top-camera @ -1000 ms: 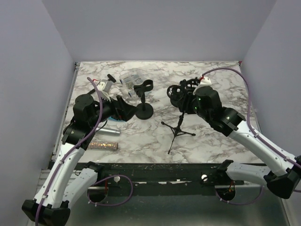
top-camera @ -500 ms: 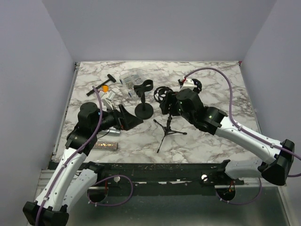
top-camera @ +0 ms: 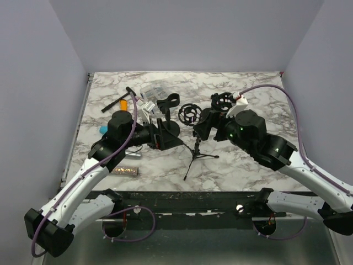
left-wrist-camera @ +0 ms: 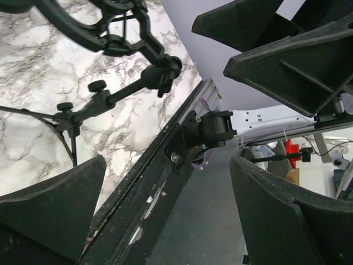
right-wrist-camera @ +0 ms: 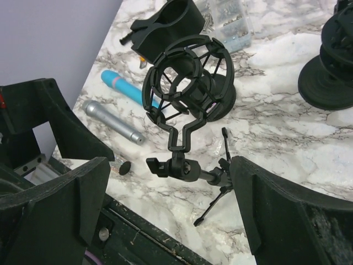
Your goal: Remove the microphone from the stand
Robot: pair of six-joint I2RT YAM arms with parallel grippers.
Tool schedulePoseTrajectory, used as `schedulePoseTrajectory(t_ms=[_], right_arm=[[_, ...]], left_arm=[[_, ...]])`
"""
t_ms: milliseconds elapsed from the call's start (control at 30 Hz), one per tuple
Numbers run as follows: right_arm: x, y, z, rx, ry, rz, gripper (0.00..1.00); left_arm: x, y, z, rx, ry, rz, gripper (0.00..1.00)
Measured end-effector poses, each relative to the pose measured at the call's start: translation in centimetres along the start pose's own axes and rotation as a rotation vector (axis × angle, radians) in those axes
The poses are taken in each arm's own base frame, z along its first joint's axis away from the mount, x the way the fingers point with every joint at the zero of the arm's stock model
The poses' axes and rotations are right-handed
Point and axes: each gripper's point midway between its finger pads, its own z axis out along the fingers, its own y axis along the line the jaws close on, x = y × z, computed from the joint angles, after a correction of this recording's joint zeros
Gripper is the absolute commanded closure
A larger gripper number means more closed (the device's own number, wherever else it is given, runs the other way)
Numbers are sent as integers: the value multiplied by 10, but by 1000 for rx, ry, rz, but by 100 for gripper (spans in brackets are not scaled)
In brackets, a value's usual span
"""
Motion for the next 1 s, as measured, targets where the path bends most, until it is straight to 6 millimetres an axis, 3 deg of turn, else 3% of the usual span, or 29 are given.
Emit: schedulePoseTrajectory(t_ms=[200,400,467,600,767,867,1000], right_arm=[[-12,-17,-8,43,-35,21,4],[-15,-97,5,198,-20,144,6],[-6,-111,8,210,10,192,7],[19,-113,16,164,104,275,17],[69,-101,37,60,278,417,21],[97,-98,38,36,359,501,25],[96,-85,41,-25,374,564,29]], left_arm=[[-1,-16,17,31,37,13,7],[2,-21,25,30,51,19,7],[3,-24,26,31,53,24,7],[6,-25,28,27,54,26,7],[7,-24,28,16,48,27,7],[6,-24,28,11,44,28,7],[7,-24,26,9,39,30,7]])
